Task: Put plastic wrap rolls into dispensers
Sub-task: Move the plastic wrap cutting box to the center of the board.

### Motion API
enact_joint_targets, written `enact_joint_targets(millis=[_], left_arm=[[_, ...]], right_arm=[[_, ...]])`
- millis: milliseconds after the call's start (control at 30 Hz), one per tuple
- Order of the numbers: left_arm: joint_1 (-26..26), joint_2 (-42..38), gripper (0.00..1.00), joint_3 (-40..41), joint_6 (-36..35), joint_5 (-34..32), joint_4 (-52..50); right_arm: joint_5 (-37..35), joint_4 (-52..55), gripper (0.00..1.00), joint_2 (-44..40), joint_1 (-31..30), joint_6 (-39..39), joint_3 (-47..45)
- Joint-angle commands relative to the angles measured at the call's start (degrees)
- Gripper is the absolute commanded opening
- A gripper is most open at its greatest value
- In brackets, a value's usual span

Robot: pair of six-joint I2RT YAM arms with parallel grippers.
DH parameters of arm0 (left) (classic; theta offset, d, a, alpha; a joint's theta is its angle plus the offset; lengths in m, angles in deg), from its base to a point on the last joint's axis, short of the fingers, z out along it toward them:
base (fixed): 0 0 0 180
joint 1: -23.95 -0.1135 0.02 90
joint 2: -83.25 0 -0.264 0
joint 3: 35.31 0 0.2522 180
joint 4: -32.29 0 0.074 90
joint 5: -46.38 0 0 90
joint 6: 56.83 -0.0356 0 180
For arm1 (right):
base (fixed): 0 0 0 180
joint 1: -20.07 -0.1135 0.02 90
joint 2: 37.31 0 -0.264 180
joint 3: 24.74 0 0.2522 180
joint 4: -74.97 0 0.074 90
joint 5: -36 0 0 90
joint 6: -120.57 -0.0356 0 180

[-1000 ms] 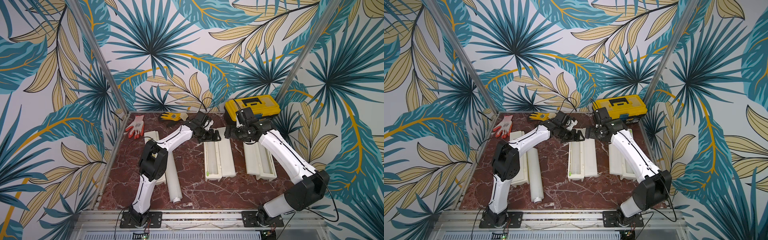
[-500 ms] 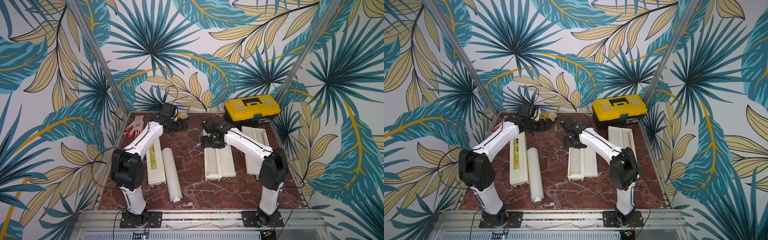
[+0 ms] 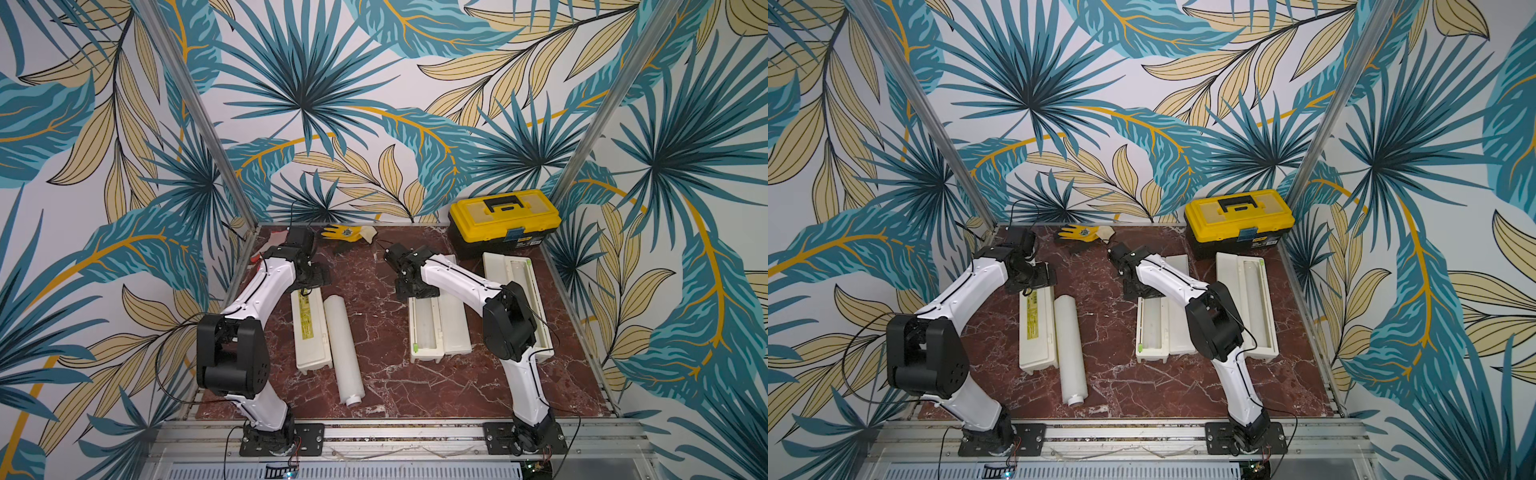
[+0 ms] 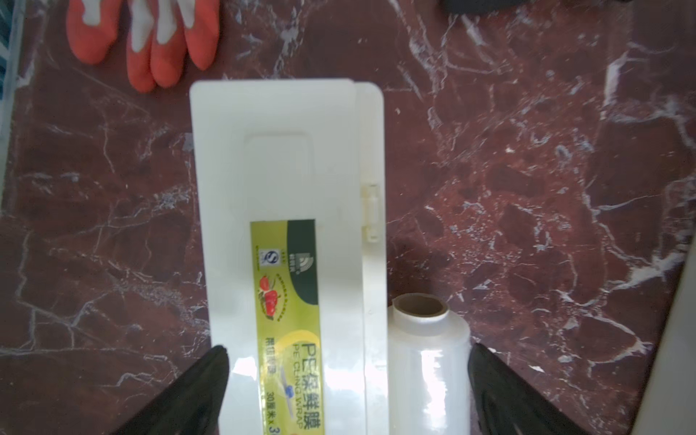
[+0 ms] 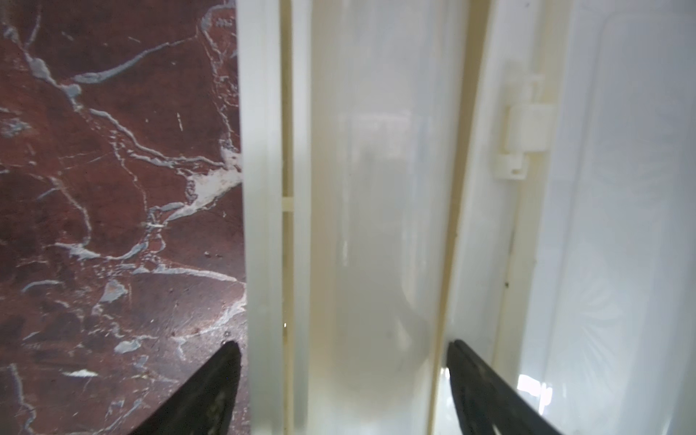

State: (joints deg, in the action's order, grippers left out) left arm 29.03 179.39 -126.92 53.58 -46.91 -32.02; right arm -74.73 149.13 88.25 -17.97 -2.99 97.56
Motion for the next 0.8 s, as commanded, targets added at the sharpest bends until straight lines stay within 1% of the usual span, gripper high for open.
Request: enact_joint_targets(millis=[0, 167, 300, 333, 467, 567, 633, 767], left_arm=[[-0.5, 3.3, 1.00, 0.3, -1.9, 1.4, -2.1], [-0.6, 7.1, 1.00, -0.3, -3.2, 2.5, -2.5], [-1.0, 8.0, 1.00, 0.9, -3.9, 0.8, -3.2], [-1.1, 7.6, 1.00, 1.2, -3.7, 0.4, -3.3], [-2.1, 5.0, 1.00, 2.8, -3.9, -2.1, -3.7], [-3.1, 2.8, 1.00, 2.7, -3.9, -1.9, -3.8], [-3.8, 2.0, 1.00, 2.4, -3.8, -1.2, -3.9], [-4.8, 2.5, 1.00, 2.6, -4.1, -0.4, -4.1]], right_arm=[[-0.7, 3.8, 0.83, 4.0, 0.6, 1.0, -2.0], [-1.2, 0.7, 0.78, 0.7, 0.3, 4.8, -2.6], [-4.0, 1.3, 0.79, -0.7, -0.9, 5.5, -1.0], [-4.6, 2.1, 0.80, -0.7, -1.1, 5.4, -0.3], [-2.7, 1.7, 0.81, -0.3, -1.4, 5.3, 0.2], [-2.8, 2.0, 0.82, 0.9, -2.3, 5.8, 1.3], [-5.2, 2.4, 0.82, 1.2, -3.2, 6.5, 2.1], [-5.2, 2.6, 0.84, 2.3, -3.5, 7.1, 3.4]])
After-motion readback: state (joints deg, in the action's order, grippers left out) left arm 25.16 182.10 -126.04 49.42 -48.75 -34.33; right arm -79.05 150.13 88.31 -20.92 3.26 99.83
